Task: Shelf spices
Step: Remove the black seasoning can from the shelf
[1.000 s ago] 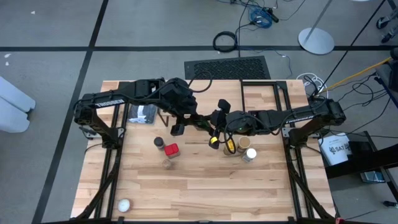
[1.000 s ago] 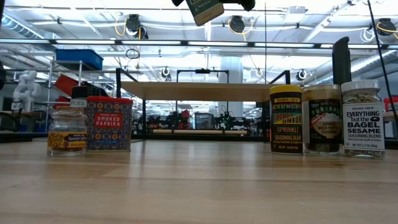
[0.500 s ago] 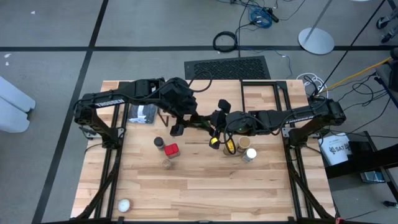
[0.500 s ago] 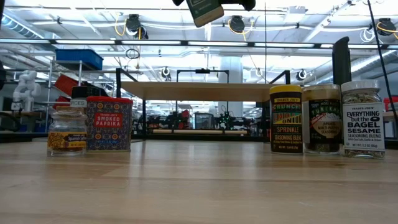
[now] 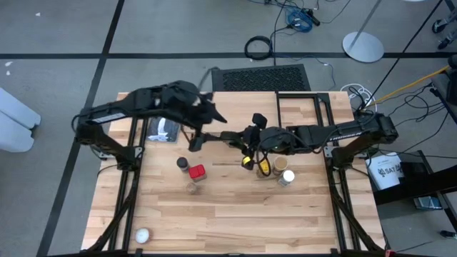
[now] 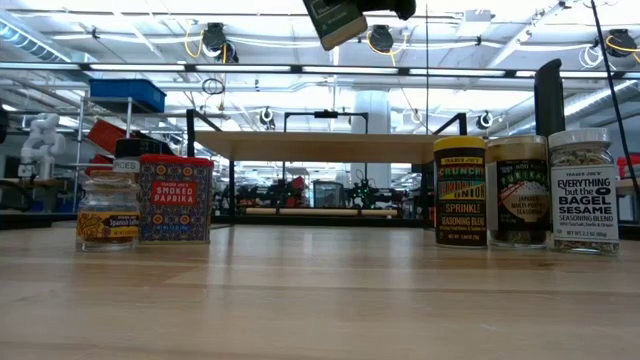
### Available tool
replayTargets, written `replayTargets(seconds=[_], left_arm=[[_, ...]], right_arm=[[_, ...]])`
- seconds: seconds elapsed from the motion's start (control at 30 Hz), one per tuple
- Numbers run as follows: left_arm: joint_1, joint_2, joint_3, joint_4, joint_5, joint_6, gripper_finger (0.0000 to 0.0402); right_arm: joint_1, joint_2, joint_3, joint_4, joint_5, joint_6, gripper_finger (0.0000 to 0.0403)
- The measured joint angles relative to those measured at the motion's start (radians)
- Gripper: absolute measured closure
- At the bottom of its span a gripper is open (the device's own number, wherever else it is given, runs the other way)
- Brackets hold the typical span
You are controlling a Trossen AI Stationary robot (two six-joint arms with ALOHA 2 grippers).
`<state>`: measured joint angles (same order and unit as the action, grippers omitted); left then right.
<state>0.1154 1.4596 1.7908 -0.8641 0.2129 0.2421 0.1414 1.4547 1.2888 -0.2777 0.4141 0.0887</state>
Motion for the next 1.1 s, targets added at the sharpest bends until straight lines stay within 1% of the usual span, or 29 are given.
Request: replayTargets(seconds=[0.07, 0.17, 0.3, 0.43, 0.6, 0.73, 0.83, 0.93, 1.1], left_arm=[[0.0, -0.04, 0.0, 0.006, -0.045, 0.001, 0.0111], [0.0, -0.101, 0.0, 0.014, -0.076, 0.0, 0.0111], [-0.002, -0.163, 0.0, 0.008, -0.075, -0.016, 0.0111], [-0.006, -0.208, 0.001, -0.038, -0.075, -0.028, 0.0111], [-0.032, -0.228, -0.019, -0.121, -0.068, -0.08, 0.0111], [-0.065, -0.229, -0.056, -0.194, -0.052, -0.118, 0.0111], [-0.091, -0.229, -0.106, -0.194, -0.048, -0.158, 0.0111], [-0.117, -0.228, -0.152, -0.195, -0.048, -0.199, 0.0111], [-0.158, -0.228, -0.237, -0.179, -0.048, -0.246, 0.0111]], right_arm=[[0.008, -0.02, 0.0, -0.001, -0.001, 0.0, 0.0273], [0.031, -0.063, 0.0, -0.012, -0.004, 0.004, 0.0273], [0.072, -0.138, 0.0, -0.056, -0.026, 0.038, 0.0273], [0.131, -0.214, 0.0, -0.125, -0.028, 0.089, 0.0273], [0.21, -0.298, 0.0, -0.218, -0.028, 0.167, 0.0273], [0.272, -0.354, 0.0, -0.247, -0.028, 0.18, 0.0273], [0.311, -0.393, 0.0, -0.268, -0.028, 0.183, 0.0273], [0.344, -0.421, 0.001, -0.341, -0.027, 0.211, 0.0273], [0.386, -0.424, 0.001, -0.462, -0.02, 0.279, 0.0273]])
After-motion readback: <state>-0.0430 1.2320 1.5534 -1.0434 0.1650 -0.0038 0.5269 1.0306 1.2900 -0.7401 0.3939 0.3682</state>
